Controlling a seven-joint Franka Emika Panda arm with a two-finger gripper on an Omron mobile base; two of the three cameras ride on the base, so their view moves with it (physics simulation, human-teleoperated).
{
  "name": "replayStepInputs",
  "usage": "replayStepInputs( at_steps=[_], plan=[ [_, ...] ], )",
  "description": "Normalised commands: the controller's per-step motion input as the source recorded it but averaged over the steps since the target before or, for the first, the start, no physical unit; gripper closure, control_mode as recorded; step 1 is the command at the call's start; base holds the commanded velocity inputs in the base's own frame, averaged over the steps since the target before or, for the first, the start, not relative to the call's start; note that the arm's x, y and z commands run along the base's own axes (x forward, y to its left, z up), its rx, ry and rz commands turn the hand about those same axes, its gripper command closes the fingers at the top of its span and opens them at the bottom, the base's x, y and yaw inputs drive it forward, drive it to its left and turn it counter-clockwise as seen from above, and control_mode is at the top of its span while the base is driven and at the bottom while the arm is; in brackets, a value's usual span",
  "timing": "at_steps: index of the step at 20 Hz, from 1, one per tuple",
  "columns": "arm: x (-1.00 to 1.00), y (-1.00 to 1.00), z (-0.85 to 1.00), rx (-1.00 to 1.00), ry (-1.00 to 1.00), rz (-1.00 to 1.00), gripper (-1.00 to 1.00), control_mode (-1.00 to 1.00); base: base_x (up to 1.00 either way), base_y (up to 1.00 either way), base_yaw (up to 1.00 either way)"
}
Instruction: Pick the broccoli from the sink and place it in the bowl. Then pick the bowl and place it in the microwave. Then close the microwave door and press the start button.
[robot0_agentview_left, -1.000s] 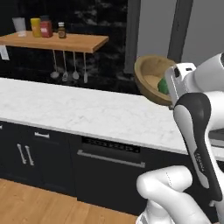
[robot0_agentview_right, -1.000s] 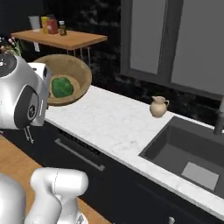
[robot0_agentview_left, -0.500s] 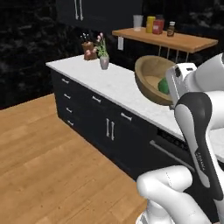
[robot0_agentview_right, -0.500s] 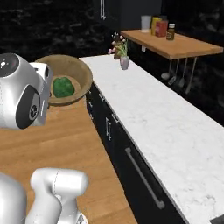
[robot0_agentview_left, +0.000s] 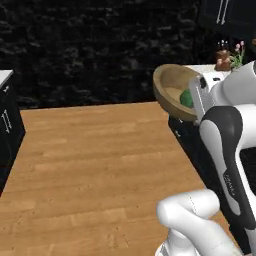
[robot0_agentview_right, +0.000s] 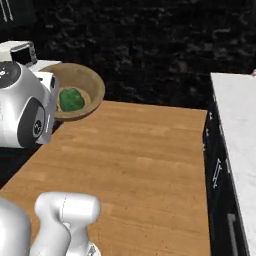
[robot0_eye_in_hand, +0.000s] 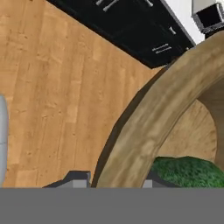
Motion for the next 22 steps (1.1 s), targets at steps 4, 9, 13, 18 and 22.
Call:
replayStepInputs(
  at_steps=[4,9,13,18,22],
  plan=[
    [0.0,0.0,0.0,0.0,0.0,0.0,1.0,1.0,-0.32,0.31,0.6],
    [0.0,0.0,0.0,0.0,0.0,0.0,1.0,1.0,-0.33,0.19,0.51],
    [0.0,0.0,0.0,0.0,0.0,0.0,1.0,1.0,-0.25,0.0,0.71],
    [0.0,0.0,0.0,0.0,0.0,0.0,1.0,1.0,-0.19,-0.06,0.85],
    [0.0,0.0,0.0,0.0,0.0,0.0,1.0,1.0,-0.04,0.0,0.73]
  ],
)
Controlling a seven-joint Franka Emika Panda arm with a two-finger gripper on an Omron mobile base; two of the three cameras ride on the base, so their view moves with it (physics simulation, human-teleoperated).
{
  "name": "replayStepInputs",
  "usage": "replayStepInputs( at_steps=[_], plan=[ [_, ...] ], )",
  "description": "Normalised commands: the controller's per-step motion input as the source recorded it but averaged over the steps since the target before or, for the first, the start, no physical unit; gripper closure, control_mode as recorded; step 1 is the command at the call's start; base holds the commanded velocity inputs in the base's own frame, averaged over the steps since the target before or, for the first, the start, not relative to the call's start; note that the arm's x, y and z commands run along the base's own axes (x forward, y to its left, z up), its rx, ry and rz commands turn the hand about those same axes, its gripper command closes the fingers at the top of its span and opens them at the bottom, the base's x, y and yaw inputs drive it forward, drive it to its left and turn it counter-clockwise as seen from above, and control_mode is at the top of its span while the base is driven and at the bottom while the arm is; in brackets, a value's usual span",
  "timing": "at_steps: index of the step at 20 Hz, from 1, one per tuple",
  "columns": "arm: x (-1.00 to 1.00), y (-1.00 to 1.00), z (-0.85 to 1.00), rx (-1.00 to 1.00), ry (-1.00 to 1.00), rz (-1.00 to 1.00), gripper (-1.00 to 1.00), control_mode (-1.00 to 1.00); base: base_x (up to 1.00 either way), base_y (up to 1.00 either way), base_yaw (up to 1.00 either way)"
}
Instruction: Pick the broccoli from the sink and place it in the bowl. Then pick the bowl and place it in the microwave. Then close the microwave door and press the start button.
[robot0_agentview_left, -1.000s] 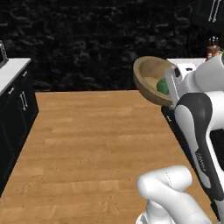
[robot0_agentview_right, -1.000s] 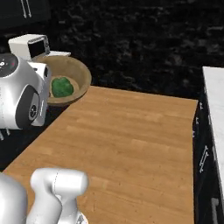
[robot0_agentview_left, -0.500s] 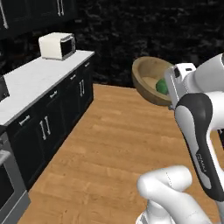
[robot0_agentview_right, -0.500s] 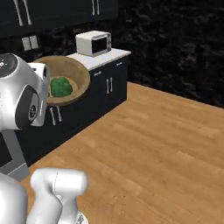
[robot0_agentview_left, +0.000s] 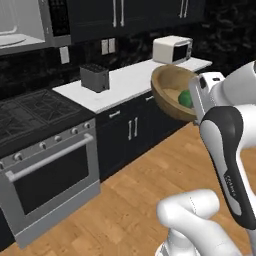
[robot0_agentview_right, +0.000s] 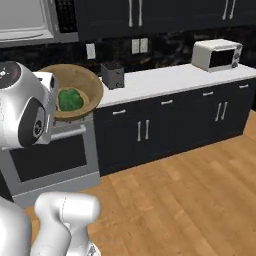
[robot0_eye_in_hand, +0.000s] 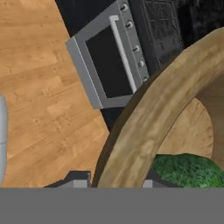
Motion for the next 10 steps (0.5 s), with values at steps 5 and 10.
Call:
replayStepInputs(
  at_steps=[5,10],
  plan=[
    [0.0,0.0,0.0,0.0,0.0,0.0,1.0,1.0,-0.11,-0.06,0.64],
    [0.0,0.0,0.0,0.0,0.0,0.0,1.0,1.0,0.0,-0.44,0.48]
  ],
)
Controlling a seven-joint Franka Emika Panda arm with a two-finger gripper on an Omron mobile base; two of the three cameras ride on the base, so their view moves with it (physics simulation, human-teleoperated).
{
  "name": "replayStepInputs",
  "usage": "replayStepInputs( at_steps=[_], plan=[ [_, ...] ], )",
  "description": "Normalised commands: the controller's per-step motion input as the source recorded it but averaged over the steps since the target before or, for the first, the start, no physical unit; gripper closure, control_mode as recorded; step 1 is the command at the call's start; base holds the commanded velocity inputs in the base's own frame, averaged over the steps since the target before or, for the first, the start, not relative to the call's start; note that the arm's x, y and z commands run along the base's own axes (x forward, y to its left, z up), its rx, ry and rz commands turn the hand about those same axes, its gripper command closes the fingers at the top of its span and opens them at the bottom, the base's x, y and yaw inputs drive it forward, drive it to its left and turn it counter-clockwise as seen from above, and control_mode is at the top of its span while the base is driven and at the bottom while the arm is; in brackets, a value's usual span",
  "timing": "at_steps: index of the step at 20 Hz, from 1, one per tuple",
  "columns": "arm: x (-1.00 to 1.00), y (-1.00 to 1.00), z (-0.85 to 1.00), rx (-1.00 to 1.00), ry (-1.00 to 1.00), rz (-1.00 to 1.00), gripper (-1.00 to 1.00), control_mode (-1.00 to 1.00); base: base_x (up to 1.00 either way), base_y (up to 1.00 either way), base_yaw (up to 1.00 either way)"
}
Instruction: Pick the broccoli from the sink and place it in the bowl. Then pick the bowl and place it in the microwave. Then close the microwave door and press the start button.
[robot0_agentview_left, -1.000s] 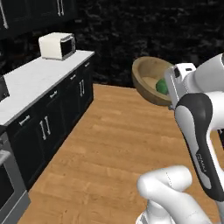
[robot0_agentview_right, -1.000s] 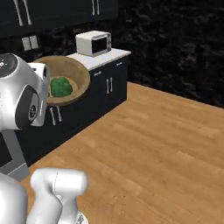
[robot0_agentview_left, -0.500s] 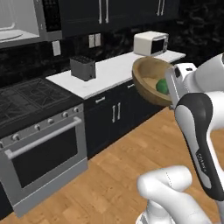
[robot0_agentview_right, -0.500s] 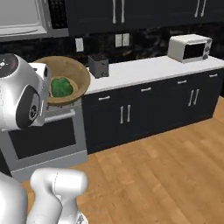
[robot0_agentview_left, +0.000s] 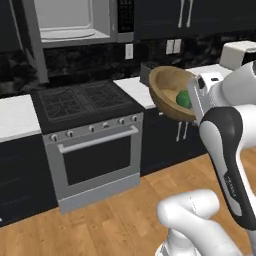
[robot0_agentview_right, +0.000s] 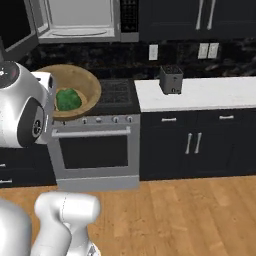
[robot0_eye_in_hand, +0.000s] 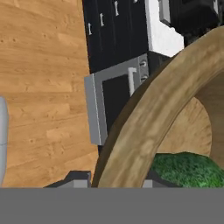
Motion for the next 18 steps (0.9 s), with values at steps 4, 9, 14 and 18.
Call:
replayStepInputs(
  at_steps=[4,9,14,18],
  plan=[
    [0.0,0.0,0.0,0.0,0.0,0.0,1.0,1.0,0.0,-0.1,0.38],
    [0.0,0.0,0.0,0.0,0.0,0.0,1.0,1.0,0.08,0.11,0.37],
    [0.0,0.0,0.0,0.0,0.0,0.0,1.0,1.0,0.01,-0.71,0.38],
    [0.0,0.0,0.0,0.0,0.0,0.0,1.0,1.0,0.14,-0.83,0.29]
  ],
)
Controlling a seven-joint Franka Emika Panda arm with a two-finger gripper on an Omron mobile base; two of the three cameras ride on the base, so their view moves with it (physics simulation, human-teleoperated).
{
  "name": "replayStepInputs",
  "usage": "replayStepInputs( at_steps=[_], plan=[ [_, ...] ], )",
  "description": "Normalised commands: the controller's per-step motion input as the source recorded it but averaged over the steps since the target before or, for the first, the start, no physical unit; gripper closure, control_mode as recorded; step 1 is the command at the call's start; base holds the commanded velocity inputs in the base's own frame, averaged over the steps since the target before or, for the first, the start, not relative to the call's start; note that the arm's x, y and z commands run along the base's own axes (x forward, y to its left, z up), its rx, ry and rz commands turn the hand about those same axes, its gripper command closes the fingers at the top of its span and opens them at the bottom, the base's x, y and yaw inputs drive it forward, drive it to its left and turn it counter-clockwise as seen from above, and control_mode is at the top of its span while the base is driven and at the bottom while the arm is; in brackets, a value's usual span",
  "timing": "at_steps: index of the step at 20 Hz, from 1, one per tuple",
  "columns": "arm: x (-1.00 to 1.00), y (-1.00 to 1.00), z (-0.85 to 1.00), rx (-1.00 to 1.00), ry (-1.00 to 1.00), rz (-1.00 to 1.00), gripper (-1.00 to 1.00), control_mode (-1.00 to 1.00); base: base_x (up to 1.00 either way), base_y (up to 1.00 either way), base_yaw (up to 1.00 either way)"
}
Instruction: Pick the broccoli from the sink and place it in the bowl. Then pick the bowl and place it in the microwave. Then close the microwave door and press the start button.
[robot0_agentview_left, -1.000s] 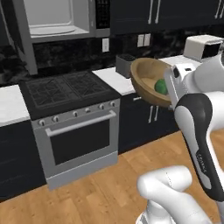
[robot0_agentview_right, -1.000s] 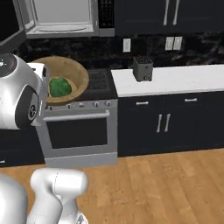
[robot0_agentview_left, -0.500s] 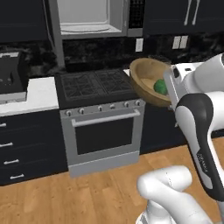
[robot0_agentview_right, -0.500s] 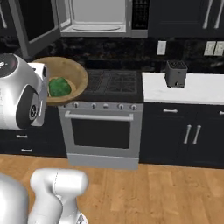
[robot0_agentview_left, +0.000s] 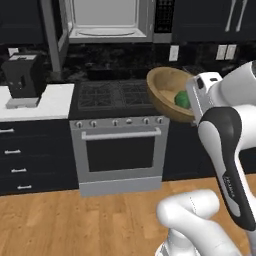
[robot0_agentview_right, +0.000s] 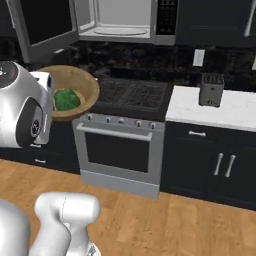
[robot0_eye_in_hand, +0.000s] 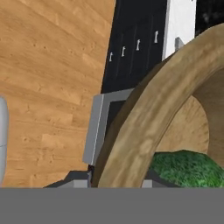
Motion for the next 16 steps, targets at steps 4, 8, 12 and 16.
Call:
replayStepInputs(
  at_steps=[4,8,12,16],
  plan=[
    [0.0,0.0,0.0,0.0,0.0,0.0,1.0,1.0,0.2,-0.42,0.3],
    [0.0,0.0,0.0,0.0,0.0,0.0,1.0,1.0,0.73,-0.19,0.39],
    [0.0,0.0,0.0,0.0,0.0,0.0,1.0,1.0,0.97,-0.76,0.27],
    [0.0,0.0,0.0,0.0,0.0,0.0,1.0,1.0,0.55,-0.72,0.11]
  ],
)
